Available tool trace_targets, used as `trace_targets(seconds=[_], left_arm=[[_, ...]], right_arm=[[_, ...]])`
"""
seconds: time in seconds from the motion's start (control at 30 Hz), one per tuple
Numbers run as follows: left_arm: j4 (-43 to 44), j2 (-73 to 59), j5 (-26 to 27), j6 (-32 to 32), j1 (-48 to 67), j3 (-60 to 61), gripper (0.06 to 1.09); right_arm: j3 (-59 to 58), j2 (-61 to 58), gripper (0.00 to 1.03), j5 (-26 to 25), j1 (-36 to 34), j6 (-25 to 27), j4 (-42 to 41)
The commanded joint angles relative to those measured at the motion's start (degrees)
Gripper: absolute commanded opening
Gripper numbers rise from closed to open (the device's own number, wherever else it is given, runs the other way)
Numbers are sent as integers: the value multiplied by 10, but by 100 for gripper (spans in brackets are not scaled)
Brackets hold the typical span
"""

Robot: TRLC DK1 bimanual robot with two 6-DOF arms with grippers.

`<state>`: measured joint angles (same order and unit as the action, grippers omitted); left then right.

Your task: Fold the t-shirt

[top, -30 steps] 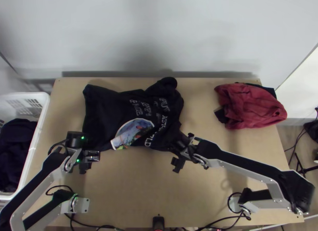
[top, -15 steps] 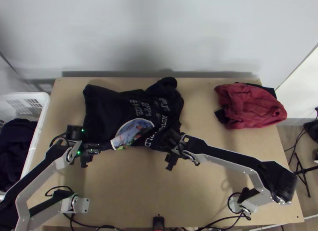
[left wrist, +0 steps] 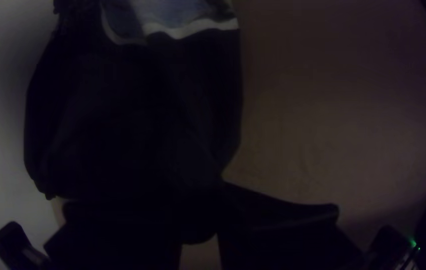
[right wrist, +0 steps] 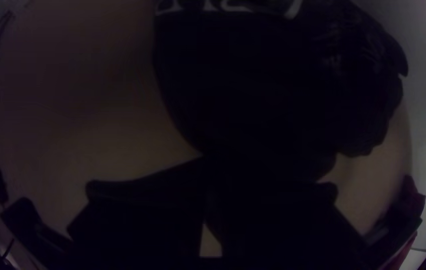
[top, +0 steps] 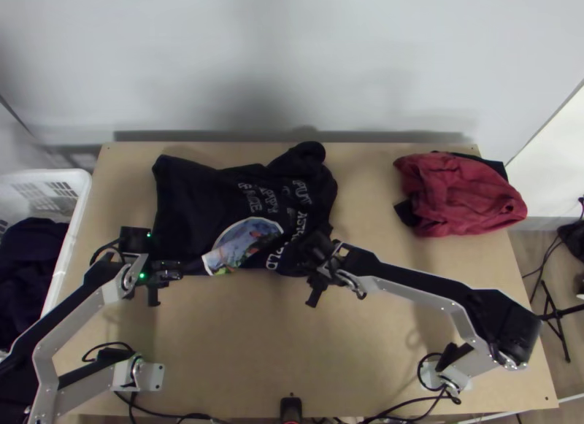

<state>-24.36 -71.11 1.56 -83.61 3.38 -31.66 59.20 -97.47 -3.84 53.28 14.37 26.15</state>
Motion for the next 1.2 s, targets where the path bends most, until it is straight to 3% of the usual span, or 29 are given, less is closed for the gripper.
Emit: trace_targets(seconds=[0.0,0.17,0.43,0.83,1.17], left_arm=[[-47,24,35,-3,-18,-29,10],[-115,40,46,0,-32,-57,10],[-252,87,85,62,-59,-162,10],[-386,129,155,103,-161,-275,10],[-501,112,294,308,-214,-537,10]], right_arm=[[0,33,3,8,-16,5,0],[7,67,3,35,-19,2,25],[20,149,3,102,-76,-9,105],[113,294,3,220,-186,8,341],[304,397,3,220,-243,10,464]])
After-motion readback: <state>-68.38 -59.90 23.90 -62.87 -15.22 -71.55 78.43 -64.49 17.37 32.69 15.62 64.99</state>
